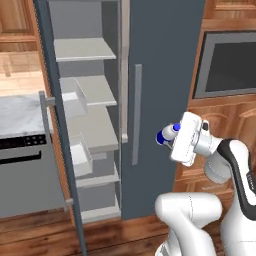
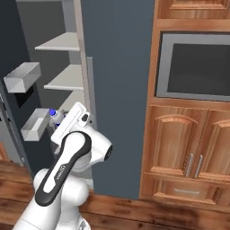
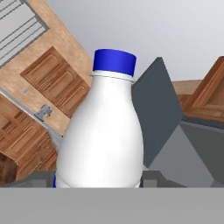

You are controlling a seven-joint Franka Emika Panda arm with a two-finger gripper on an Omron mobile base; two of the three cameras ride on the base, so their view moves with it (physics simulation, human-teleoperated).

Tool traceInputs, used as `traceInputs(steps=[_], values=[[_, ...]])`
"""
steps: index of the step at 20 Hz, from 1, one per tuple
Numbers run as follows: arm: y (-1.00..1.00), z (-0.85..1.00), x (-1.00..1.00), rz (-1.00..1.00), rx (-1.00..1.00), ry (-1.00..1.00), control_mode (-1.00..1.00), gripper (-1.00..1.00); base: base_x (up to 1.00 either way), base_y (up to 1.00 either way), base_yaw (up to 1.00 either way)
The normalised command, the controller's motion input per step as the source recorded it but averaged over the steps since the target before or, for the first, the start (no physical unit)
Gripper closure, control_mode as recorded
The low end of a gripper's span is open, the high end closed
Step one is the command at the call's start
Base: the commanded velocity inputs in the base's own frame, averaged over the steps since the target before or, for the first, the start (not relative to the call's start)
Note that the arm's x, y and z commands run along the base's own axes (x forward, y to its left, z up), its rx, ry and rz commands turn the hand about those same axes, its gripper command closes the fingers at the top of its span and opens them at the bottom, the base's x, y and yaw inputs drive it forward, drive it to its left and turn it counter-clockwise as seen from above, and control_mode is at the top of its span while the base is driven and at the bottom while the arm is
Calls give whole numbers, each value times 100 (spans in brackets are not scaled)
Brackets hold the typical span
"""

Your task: Take the bottled waters from the counter and place them in the freezer to freeze. Close the freezer door after placing the bottles.

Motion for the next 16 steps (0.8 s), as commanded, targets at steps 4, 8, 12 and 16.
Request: traceInputs(steps=[4,8,12,16], values=[[0,0,0,0,0,0,100,100,68,19,5],[0,0,0,0,0,0,100,100,58,28,5],[0,0,0,0,0,0,100,100,39,52,5],[0,0,0,0,0,0,100,100,22,60,5]])
